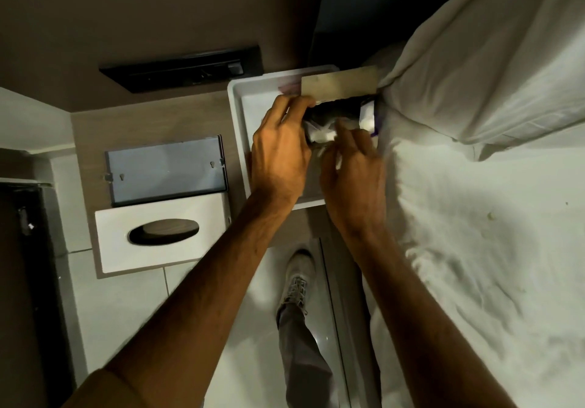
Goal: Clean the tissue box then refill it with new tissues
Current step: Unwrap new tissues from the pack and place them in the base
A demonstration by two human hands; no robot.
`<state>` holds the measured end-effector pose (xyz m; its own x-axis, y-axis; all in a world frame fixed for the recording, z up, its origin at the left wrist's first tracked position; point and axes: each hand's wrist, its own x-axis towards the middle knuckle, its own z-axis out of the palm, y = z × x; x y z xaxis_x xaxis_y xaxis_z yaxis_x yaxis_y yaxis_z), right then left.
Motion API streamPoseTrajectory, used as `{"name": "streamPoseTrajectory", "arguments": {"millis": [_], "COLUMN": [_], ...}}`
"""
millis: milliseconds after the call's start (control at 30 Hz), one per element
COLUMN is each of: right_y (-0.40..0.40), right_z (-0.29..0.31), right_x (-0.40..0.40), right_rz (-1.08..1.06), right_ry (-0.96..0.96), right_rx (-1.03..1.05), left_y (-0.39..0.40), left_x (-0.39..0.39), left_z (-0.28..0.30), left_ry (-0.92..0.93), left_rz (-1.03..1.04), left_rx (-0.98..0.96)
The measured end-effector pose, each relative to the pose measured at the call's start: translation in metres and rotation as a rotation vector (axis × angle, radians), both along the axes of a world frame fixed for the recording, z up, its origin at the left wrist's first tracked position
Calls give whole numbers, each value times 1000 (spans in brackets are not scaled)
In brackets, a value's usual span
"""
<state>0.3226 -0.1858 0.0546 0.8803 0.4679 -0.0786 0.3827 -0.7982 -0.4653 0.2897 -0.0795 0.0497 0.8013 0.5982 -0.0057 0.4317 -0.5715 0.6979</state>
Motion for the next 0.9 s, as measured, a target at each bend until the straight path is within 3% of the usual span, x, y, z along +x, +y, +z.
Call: {"name": "streamPoseTrajectory", "arguments": {"millis": [100,267,367,500,667,900], "right_y": [6,11,11,6,-11,-44], "right_z": [-10,-24,-22,-9,4,42], "right_x": [11,45,51,51,48,40], "right_rz": [268,468,519,535,649,659], "right_ry": [12,102,131,179,-19,-167], "right_rx": [-116,-289,-387,-366,-452,-298], "left_y": [3,1,-4,-7,-8,-22], "left_x": [1,-3,-1,-2,-4,-20], "left_z": [-3,-6,-6,-6,-4,-30], "left_ry": [-23,-35,-46,-45,-65,-112], "left_rz": [-17,-46,-3,22,57,109], "left_rx": [-36,-9,-1,2,0,-3]}}
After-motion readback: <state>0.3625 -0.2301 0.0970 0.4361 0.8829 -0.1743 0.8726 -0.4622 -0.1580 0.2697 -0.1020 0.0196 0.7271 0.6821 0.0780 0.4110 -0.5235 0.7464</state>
